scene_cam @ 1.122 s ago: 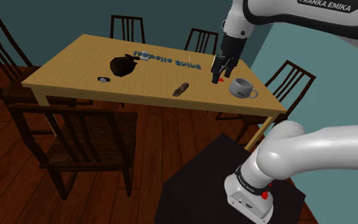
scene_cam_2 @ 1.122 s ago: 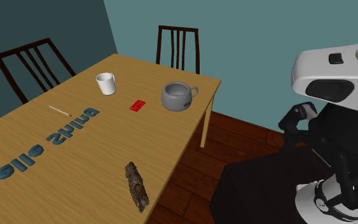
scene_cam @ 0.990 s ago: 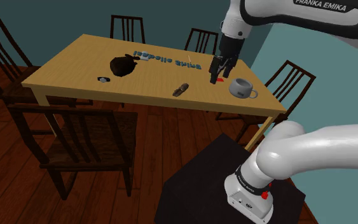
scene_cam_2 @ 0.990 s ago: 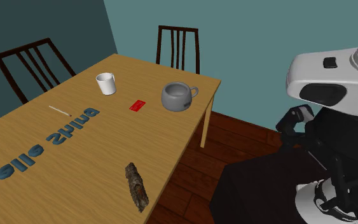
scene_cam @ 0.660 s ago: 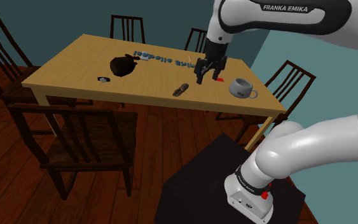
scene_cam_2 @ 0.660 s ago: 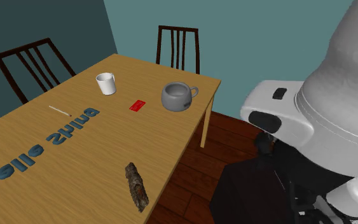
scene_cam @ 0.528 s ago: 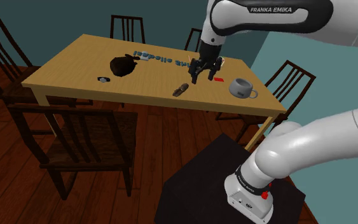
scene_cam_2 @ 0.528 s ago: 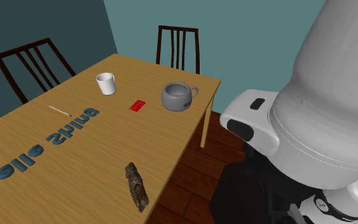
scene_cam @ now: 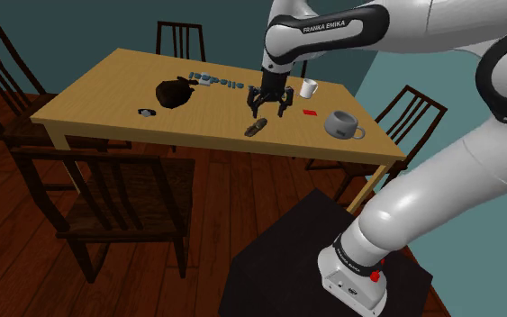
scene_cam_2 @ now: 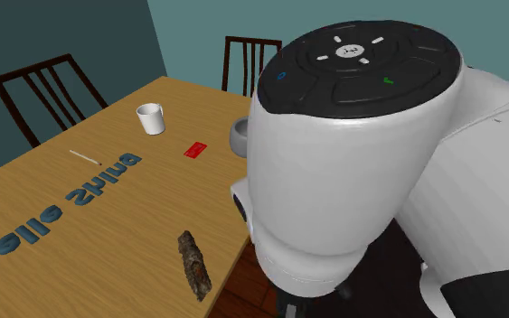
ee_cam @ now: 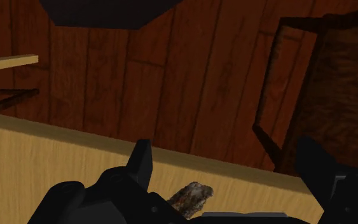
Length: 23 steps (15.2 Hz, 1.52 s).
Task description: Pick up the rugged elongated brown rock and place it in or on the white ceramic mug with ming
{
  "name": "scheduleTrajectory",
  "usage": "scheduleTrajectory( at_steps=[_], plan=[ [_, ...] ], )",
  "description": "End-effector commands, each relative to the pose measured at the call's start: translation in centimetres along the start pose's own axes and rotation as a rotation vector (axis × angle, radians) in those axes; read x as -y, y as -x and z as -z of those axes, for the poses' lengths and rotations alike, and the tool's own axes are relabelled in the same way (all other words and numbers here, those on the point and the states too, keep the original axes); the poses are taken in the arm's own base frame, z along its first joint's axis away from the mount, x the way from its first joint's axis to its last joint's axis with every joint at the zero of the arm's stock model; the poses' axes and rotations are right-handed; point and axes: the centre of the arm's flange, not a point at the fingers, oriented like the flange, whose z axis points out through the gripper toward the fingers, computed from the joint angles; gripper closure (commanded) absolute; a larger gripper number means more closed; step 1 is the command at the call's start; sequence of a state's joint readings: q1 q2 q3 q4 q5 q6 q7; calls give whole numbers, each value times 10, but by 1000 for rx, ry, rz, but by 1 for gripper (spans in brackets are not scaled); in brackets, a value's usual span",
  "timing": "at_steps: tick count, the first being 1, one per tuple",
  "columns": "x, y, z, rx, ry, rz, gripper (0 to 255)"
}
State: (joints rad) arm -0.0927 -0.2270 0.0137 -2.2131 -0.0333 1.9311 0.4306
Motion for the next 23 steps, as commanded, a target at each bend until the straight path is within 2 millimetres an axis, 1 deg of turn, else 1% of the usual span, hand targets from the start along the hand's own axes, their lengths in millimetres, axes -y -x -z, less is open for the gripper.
scheduleTrajectory(
  at_steps=[1,6,11,16,21,22,23],
  plan=[
    [5,-22,-14,-2,4,-74,0],
    [4,-79,-47,-4,13,-250,0],
    [-7,-135,-80,-7,23,-426,0],
    [-28,-188,-113,-9,32,-602,0],
    [-58,-236,-145,-12,42,-779,0],
    [-61,-241,-149,-12,43,-796,0],
    [-62,-241,-154,-12,43,-796,0]
  ],
)
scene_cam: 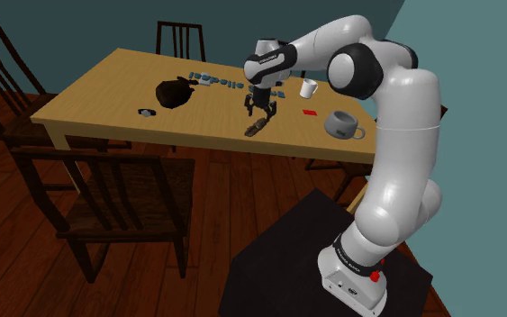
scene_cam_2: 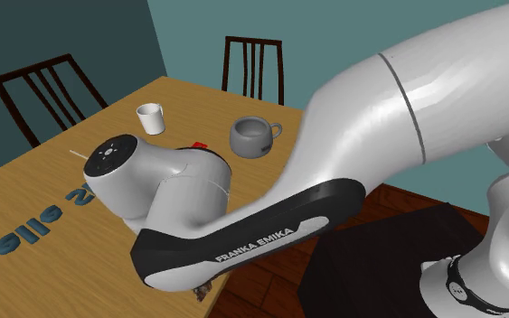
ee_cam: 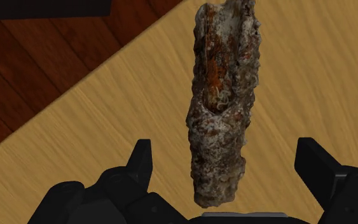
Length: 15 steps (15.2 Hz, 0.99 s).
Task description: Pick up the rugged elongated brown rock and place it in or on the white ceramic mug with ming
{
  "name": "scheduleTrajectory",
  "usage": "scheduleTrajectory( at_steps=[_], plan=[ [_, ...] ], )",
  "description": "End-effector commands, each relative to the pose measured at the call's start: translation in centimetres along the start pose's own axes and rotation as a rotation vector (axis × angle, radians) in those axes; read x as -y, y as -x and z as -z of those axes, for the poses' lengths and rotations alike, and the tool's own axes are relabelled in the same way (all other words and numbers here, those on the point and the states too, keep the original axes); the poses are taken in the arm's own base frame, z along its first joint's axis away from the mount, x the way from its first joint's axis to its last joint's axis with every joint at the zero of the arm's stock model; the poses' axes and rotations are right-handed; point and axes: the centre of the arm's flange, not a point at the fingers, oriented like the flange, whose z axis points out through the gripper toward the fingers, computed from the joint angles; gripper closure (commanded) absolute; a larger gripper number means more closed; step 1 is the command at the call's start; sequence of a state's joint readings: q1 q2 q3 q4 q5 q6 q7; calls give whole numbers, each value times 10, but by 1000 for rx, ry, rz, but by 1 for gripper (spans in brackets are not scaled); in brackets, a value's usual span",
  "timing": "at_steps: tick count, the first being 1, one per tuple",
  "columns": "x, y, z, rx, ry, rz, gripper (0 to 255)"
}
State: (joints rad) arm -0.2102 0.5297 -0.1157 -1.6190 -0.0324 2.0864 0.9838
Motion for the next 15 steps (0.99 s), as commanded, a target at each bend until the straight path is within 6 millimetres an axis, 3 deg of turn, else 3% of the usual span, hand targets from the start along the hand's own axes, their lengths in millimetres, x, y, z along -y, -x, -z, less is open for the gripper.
scheduleTrajectory(
  at_steps=[1,7,14,15],
  plan=[
    [1,-4,-9,-1,0,-14,0],
    [1,-4,-38,-1,0,-14,0],
    [1,-4,-38,-1,0,-14,0],
    [1,-4,-38,-1,0,-14,255]
  ],
)
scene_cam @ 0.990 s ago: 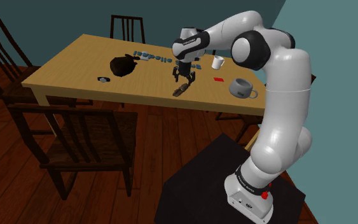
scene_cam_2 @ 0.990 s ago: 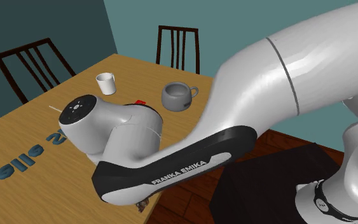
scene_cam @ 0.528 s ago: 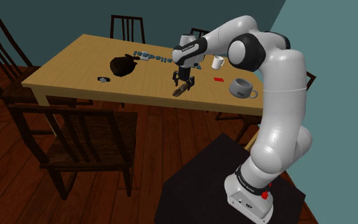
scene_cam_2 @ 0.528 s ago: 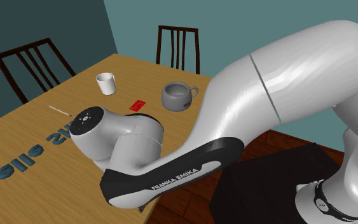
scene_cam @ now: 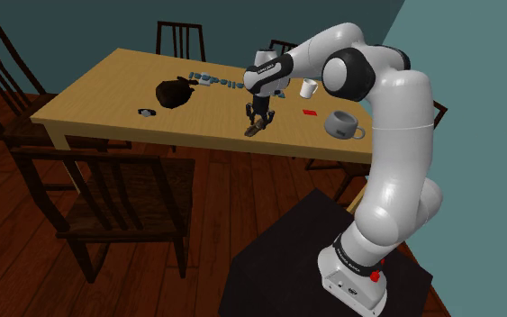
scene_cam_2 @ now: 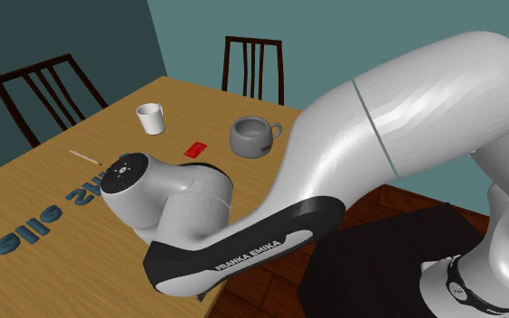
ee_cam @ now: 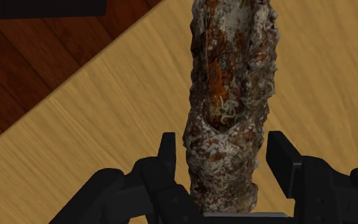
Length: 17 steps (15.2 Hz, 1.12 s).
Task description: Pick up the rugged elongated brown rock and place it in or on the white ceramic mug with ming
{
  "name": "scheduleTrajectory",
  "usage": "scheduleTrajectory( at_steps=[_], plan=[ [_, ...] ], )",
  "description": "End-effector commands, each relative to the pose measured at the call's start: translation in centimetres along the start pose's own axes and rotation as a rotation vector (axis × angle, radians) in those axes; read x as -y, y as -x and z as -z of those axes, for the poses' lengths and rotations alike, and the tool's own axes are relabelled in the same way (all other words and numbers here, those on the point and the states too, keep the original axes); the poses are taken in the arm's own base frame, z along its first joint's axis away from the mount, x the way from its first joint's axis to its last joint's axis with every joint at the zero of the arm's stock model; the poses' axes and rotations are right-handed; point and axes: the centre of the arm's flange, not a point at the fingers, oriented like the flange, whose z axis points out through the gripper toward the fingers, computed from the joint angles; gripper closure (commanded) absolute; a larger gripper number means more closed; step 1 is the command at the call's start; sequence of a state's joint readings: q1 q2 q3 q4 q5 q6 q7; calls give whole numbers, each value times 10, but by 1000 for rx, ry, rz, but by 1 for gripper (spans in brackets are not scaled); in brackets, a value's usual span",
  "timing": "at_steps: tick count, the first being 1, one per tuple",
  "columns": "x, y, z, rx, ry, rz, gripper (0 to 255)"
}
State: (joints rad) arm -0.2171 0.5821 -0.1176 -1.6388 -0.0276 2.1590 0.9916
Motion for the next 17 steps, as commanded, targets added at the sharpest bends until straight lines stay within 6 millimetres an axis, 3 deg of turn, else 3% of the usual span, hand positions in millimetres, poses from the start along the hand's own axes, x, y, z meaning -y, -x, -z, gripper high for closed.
scheduleTrajectory(
  at_steps=[1,9,17],
  plan=[
    [0,0,0,0,0,0,255],
    [0,0,0,0,0,0,255],
    [-4,-2,42,0,0,0,255]
  ],
)
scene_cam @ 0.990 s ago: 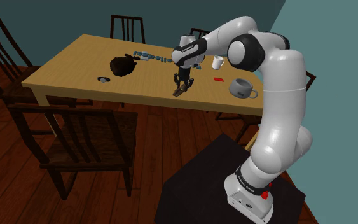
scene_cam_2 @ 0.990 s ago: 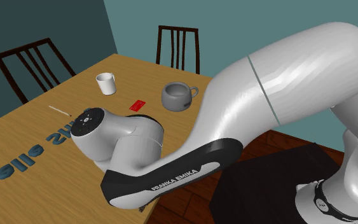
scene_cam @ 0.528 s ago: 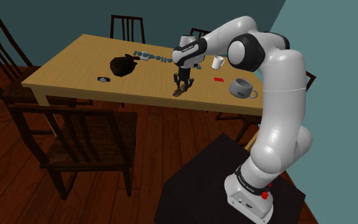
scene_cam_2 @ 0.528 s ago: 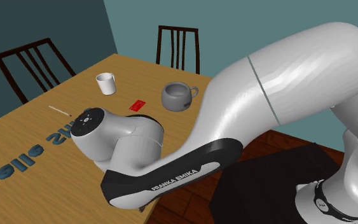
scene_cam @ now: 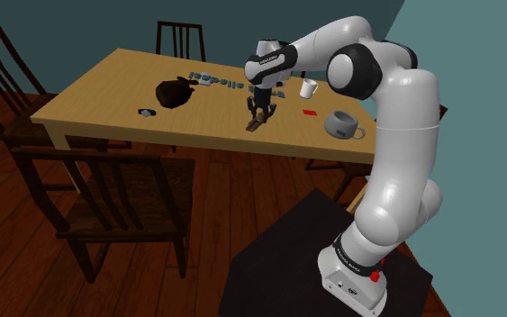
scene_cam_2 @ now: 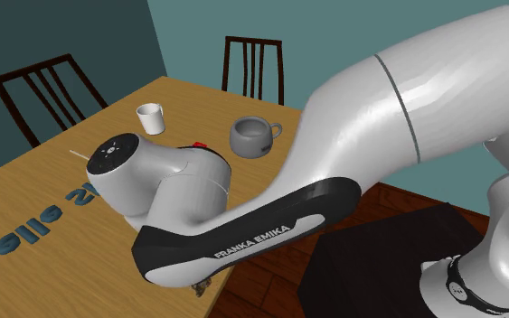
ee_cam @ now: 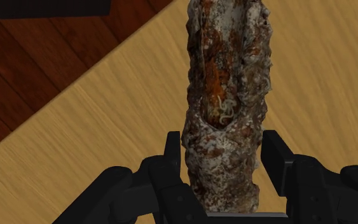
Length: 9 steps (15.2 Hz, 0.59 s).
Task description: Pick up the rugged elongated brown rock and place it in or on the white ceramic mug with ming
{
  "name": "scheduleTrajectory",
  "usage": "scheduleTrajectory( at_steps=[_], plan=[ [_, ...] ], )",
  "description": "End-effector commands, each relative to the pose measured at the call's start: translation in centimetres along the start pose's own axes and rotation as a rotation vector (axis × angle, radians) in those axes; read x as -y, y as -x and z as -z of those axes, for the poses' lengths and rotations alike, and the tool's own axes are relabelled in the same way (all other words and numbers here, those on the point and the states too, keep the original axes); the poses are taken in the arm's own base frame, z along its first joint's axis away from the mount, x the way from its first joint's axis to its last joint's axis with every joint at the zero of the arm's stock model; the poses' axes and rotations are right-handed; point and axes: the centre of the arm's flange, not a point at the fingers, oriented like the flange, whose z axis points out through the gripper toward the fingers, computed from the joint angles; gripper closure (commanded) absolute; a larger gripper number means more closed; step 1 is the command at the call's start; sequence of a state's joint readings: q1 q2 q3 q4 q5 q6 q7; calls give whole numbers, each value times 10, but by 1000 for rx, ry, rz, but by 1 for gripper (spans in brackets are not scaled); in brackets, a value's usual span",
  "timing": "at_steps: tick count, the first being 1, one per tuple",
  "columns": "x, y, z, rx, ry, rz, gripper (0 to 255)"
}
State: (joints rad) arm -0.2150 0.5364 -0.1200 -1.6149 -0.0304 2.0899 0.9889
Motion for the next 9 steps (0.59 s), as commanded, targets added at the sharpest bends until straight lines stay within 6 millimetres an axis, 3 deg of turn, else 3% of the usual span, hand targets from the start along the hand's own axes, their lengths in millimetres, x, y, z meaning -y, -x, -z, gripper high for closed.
scheduleTrajectory(
  at_steps=[1,9],
  plan=[
    [-2,0,11,0,0,0,255],
    [-6,-2,53,0,0,0,255]
  ],
)
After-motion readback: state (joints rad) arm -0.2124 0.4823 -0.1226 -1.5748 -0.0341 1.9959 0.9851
